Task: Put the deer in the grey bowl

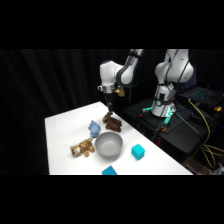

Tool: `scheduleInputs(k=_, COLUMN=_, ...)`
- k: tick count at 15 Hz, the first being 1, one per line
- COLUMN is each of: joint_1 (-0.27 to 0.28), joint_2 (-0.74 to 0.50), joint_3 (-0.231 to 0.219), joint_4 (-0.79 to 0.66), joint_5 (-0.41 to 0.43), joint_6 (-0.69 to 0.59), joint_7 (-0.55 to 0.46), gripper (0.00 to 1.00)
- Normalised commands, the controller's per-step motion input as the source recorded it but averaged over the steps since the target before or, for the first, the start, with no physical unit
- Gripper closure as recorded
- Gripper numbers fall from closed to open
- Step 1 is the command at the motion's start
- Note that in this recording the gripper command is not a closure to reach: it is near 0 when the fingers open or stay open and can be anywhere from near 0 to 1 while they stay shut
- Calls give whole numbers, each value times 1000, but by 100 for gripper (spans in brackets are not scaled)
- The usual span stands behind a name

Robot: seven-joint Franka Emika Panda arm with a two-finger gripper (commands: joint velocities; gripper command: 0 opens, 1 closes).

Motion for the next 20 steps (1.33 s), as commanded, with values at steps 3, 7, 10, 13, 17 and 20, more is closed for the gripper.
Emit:
scheduleInputs(k=3, joint_1=29, joint_2=212, joint_3=10, joint_4=-54, joint_5=361, joint_6=272, joint_7=434, gripper=0)
scheduleInputs(k=7, joint_1=37, joint_2=310, joint_3=33, joint_4=64, joint_5=426, joint_6=409, joint_7=304, gripper=0)
scheduleInputs(k=10, joint_1=26, joint_2=453, joint_3=56, joint_4=197, joint_5=391, joint_6=448, joint_7=234, gripper=0)
scheduleInputs(k=13, joint_1=-13, joint_2=409, joint_3=92, joint_4=239, joint_5=347, joint_6=277, joint_7=173, gripper=63)
scheduleInputs(k=17, joint_1=59, joint_2=212, joint_3=-31, joint_4=122, joint_5=149, joint_6=146, joint_7=182, gripper=100)
scheduleInputs(k=20, joint_1=192, joint_2=-11, joint_3=-208, joint_4=-56, joint_5=-52, joint_6=101, joint_7=181, gripper=94)
